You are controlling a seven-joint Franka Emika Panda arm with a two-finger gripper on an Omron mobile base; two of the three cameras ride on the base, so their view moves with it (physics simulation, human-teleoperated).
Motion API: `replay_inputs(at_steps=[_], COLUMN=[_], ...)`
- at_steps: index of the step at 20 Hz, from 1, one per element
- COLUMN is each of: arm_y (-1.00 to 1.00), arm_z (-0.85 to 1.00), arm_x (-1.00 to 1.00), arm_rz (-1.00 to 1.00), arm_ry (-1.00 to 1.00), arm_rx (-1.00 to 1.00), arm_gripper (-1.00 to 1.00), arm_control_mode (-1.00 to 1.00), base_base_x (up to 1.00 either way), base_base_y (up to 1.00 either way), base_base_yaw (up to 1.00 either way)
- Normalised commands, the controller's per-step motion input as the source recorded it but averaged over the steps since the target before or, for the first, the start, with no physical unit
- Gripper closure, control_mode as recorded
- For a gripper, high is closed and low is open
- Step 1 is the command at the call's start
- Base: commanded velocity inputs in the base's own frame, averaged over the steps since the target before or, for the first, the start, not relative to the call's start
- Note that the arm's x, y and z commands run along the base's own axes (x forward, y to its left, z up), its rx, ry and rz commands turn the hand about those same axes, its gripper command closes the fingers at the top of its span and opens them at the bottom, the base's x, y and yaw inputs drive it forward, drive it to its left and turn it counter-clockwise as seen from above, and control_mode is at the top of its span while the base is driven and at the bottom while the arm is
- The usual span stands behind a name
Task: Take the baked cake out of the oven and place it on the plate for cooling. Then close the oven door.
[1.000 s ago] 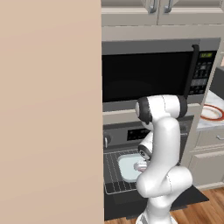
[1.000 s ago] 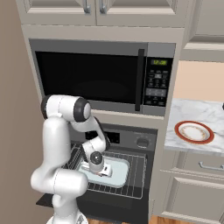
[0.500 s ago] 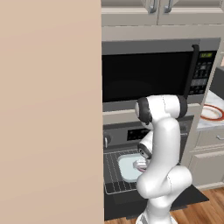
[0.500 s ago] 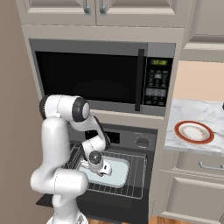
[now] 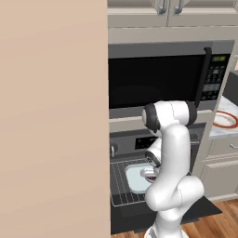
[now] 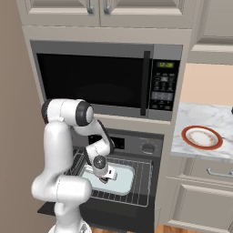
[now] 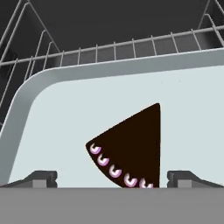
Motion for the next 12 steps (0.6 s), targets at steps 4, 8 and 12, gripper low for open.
replay_inputs(at_steps=[4, 8, 12], arm_y=[-0.01, 0.0, -0.02], arm_z=[0.0, 0.0, 0.0], arm_x=[0.18, 0.23, 0.18], arm_rz=[-0.01, -0.01, -0.01], arm_ry=[0.0, 0.0, 0.0], arm_rx=[0.0, 0.0, 0.0], arm_gripper=[-1.0, -1.0, -1.0], arm_control_mode=[-1.0, -1.0, -1.0], base_base_x=[0.0, 0.0, 0.0], base_base_y=[0.0, 0.0, 0.0], base_base_yaw=[0.0, 0.0, 0.0])
